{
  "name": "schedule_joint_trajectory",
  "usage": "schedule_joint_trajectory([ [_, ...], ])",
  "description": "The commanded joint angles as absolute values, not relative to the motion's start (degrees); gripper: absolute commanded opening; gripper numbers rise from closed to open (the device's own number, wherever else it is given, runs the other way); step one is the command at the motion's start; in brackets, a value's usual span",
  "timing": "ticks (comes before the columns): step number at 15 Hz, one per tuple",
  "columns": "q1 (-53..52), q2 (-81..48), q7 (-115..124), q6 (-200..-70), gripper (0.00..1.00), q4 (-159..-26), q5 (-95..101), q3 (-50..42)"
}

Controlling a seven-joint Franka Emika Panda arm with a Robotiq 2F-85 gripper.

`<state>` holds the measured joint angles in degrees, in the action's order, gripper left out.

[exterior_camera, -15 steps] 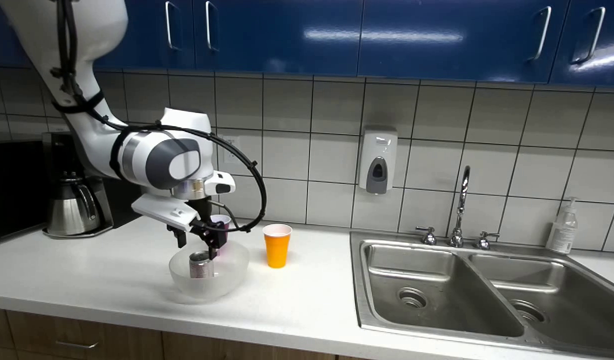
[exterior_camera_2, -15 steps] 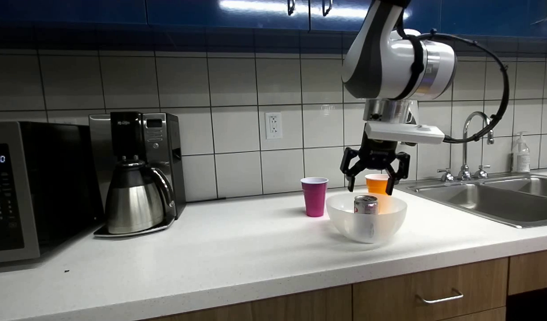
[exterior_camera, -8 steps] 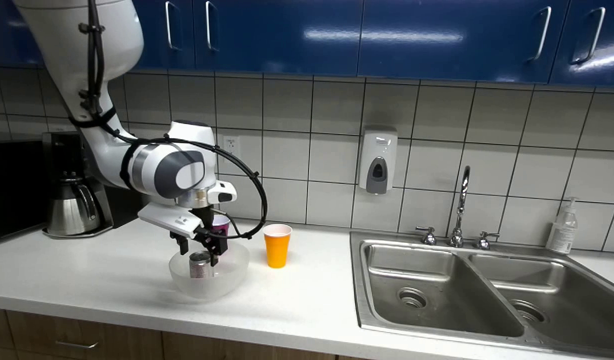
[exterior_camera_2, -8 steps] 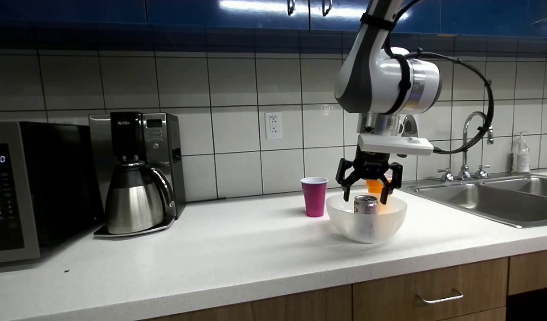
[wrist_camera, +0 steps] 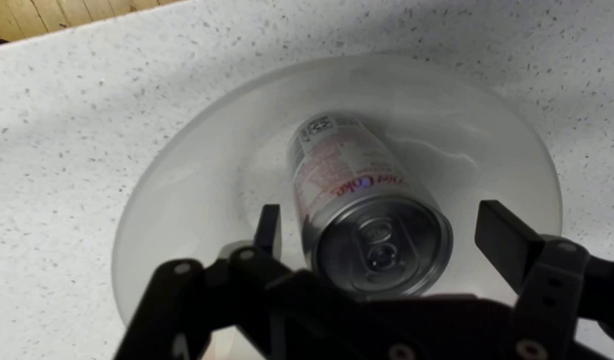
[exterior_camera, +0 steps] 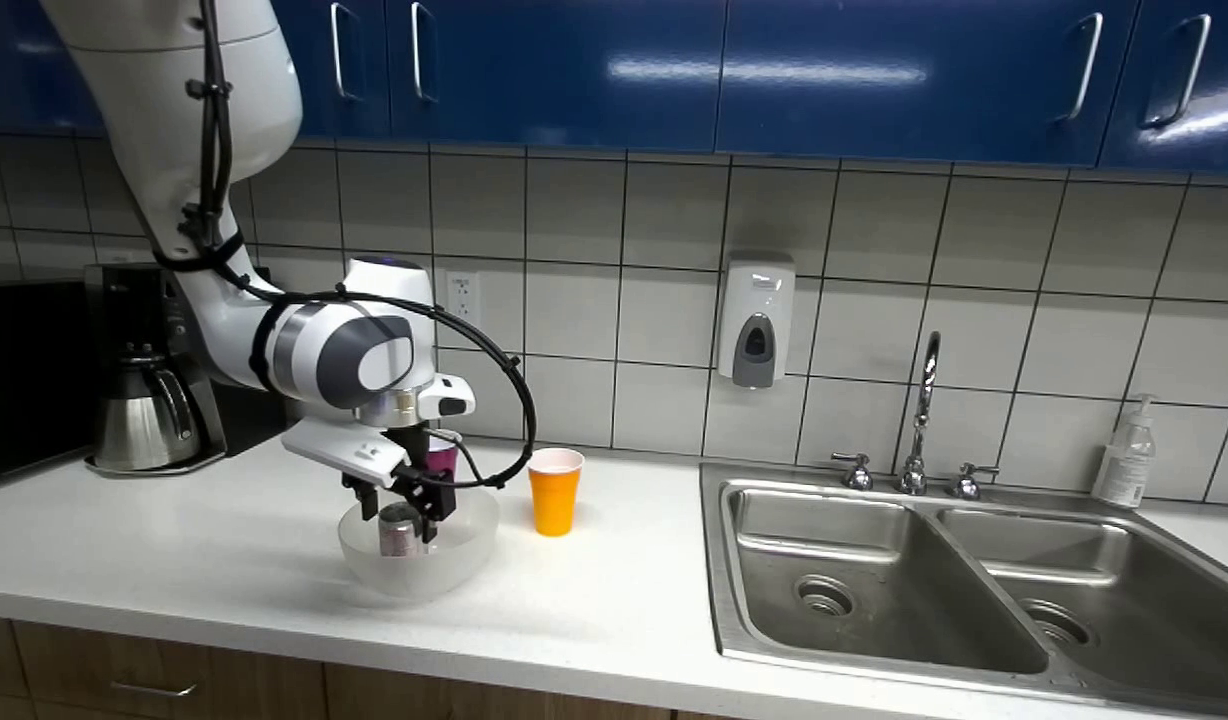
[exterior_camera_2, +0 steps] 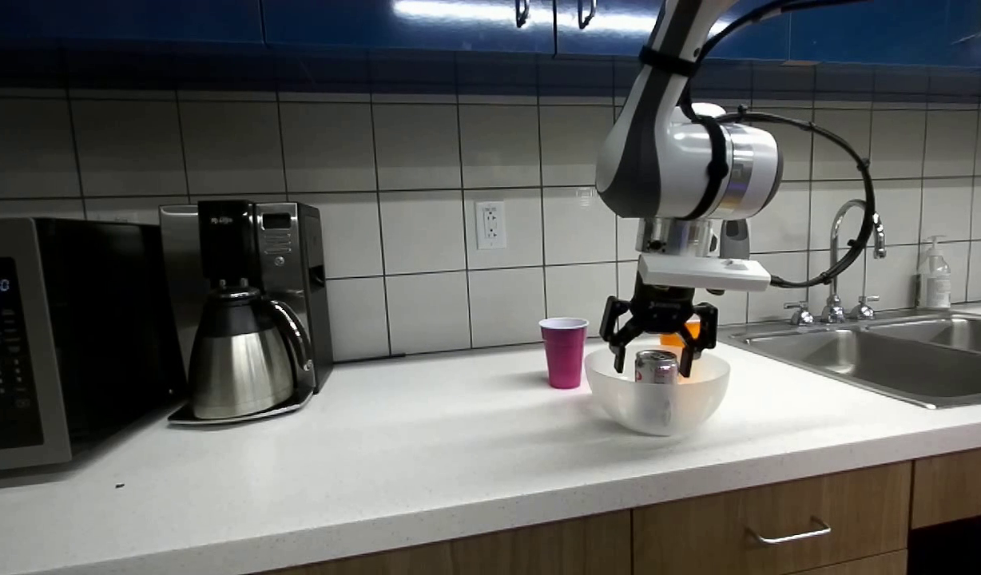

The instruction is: Move the soda can closer to the sink

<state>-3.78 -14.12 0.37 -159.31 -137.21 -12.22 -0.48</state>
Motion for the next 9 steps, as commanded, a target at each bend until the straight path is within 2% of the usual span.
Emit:
schedule_joint_trajectory([
  [1,-2.08,-15.15,0.31,-159.38,1.00,-135.98,-11.14,0.77],
  [2,-2.03,-15.21,0.32,-159.43,0.75,-136.00,-11.08,0.77],
  [3,-1.98,-15.22,0.30,-159.45,0.72,-136.02,-11.04,0.77],
  [7,-1.85,-15.11,0.26,-159.46,0.41,-135.94,-11.05,0.82],
  [9,-1.97,-14.76,0.47,-159.35,0.39,-136.07,-10.75,0.69],
])
